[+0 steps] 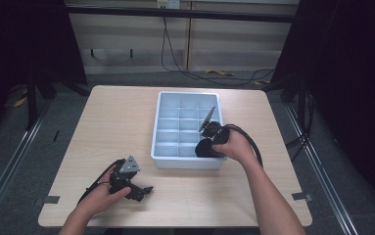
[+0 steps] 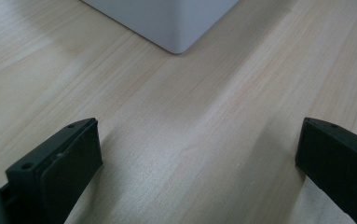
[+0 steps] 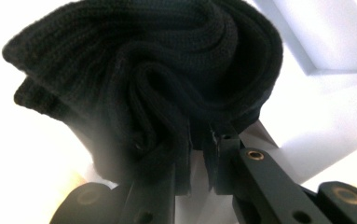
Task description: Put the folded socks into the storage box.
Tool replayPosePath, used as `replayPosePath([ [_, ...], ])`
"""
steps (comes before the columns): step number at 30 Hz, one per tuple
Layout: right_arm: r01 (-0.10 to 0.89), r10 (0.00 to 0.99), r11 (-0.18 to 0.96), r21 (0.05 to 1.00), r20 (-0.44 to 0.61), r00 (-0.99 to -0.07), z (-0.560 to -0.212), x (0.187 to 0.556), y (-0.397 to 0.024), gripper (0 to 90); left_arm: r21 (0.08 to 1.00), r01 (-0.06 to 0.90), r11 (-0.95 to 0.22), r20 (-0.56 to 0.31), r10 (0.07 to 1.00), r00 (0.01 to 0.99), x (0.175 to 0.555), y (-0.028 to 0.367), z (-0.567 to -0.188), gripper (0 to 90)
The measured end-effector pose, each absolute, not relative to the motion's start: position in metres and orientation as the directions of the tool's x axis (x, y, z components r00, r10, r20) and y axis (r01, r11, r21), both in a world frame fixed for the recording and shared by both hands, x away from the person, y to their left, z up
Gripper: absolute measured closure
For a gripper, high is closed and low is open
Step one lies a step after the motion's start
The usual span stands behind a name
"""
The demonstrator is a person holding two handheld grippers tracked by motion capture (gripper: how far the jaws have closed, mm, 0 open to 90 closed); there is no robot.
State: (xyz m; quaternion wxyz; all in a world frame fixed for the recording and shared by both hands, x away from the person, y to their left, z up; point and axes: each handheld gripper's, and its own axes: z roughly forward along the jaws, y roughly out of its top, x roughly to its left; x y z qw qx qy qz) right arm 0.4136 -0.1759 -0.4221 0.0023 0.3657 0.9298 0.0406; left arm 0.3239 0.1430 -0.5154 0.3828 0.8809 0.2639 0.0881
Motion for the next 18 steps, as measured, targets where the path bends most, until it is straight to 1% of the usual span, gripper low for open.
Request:
replayPosePath([
  [3,0.678,0.679,0.73,0.086,0.026,-0.734,-0.419,0.414,-0.179,79.3,0.721,0.398,-0.568,-0.047,0.532,0.845,0.324,0.143,-0.515,0.0],
  [7,0.693,0.693,0.716,0.09,0.027,-0.72,-0.409,0.412,-0.182,78.8,0.721,0.395,-0.57,-0.043,0.531,0.846,0.324,0.143,-0.515,0.0],
  [8,0.68,0.681,0.727,0.095,0.023,-0.732,-0.406,0.413,-0.183,78.8,0.721,0.395,-0.569,-0.044,0.532,0.846,0.324,0.143,-0.515,0.0],
  [13,0.688,0.692,0.718,0.103,0.003,-0.722,-0.381,0.413,-0.185,79.7,0.721,0.395,-0.57,-0.043,0.531,0.846,0.324,0.143,-0.515,0.0],
  [18,0.675,0.68,0.729,0.116,-0.012,-0.733,-0.361,0.415,-0.181,81.0,0.72,0.395,-0.571,-0.043,0.53,0.847,0.324,0.143,-0.515,0.0],
])
